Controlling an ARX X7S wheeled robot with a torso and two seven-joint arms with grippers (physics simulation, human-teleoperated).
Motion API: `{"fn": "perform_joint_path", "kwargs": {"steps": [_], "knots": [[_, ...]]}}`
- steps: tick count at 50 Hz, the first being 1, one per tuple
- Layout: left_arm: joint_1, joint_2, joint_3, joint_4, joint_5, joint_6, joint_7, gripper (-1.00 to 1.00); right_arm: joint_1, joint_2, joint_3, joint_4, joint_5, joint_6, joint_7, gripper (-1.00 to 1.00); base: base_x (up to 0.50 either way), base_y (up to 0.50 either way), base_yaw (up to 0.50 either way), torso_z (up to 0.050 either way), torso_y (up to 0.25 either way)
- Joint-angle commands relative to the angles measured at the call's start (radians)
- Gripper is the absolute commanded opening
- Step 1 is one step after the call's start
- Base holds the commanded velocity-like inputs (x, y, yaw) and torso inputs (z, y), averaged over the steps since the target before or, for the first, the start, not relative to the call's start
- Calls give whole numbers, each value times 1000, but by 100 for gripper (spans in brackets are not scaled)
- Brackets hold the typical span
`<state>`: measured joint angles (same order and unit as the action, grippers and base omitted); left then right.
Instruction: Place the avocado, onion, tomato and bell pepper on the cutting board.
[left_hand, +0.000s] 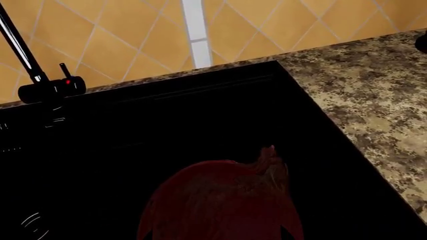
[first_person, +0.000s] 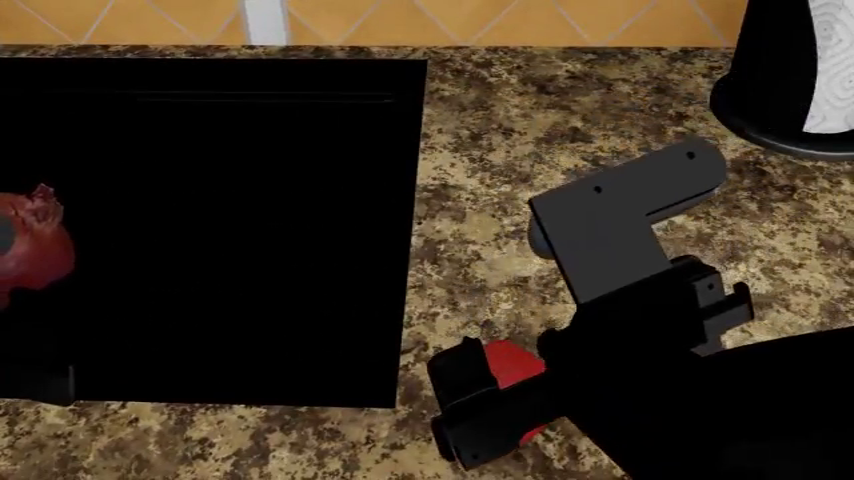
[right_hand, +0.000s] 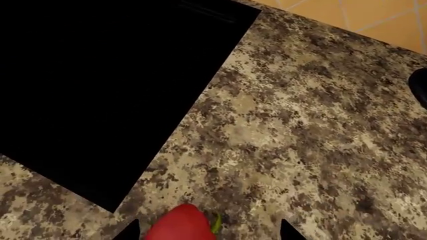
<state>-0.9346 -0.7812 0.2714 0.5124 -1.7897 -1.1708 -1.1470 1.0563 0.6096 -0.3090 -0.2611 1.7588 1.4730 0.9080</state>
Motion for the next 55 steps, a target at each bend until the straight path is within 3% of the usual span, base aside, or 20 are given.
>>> {"fn": "perform_joint_path", "kwargs": {"steps": [1,48,49,55], "knots": [[3,14,-21,-1,9,16,26,-100,-35,-34,-12,3,-155,-26,-166,100,0,0,0,0,0],[10,2,-6,3,29,41,46,-100,-127,-22,-182,32,-408,-159,-421,100,0,0,0,0,0],[10,1,-6,3,28,42,45,-100,-127,-19,-186,24,-417,-162,-422,-100,0,0,0,0,0],[7,-2,-5,7,20,47,41,-100,-120,-7,-177,-11,-400,-157,-393,-100,0,0,0,0,0]]}}
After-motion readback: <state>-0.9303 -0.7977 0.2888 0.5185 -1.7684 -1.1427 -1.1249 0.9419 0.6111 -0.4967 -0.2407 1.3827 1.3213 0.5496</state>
